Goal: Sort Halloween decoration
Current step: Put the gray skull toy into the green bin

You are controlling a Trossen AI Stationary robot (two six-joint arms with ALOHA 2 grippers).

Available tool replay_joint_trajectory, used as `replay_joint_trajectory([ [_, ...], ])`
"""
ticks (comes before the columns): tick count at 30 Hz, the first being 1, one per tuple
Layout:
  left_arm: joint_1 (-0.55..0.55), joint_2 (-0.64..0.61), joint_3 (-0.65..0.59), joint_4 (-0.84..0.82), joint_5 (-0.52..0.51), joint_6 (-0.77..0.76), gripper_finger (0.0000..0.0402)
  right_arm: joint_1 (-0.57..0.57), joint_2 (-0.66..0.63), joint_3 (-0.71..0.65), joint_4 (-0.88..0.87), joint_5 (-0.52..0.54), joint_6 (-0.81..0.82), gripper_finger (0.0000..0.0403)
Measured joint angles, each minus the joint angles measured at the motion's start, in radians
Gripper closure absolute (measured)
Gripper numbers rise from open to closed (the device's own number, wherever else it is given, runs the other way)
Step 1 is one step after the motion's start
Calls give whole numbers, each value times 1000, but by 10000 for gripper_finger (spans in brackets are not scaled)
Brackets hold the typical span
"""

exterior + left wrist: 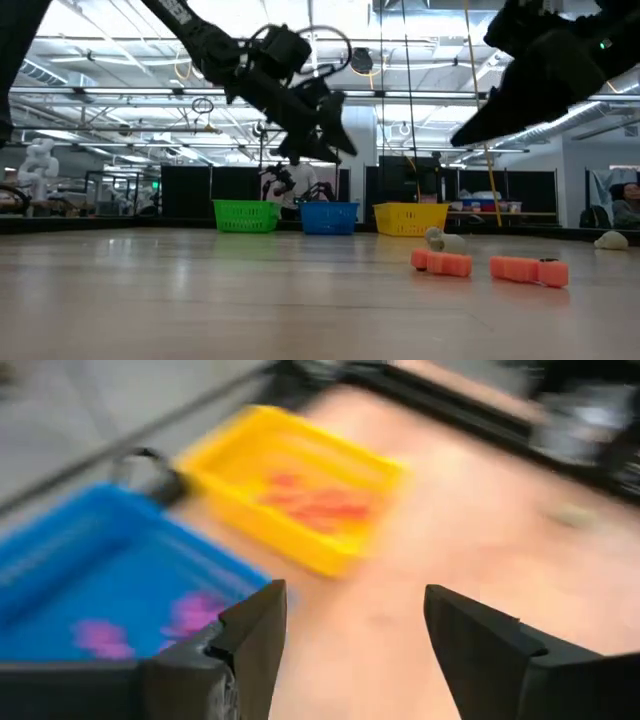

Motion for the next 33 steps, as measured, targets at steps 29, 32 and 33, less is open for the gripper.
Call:
replay_joint_trajectory([
  [29,-726,-82,-152,-31,-361,-42,165,-212,214,-256,429,4,19,181],
  [32,-750,-82,-153,-27,-359,-42,165,-250,214,-305,531,-23,-18,181],
  [33,-754,-82,-153,-21,-359,-42,165,-262,214,-314,549,-27,-30,181],
])
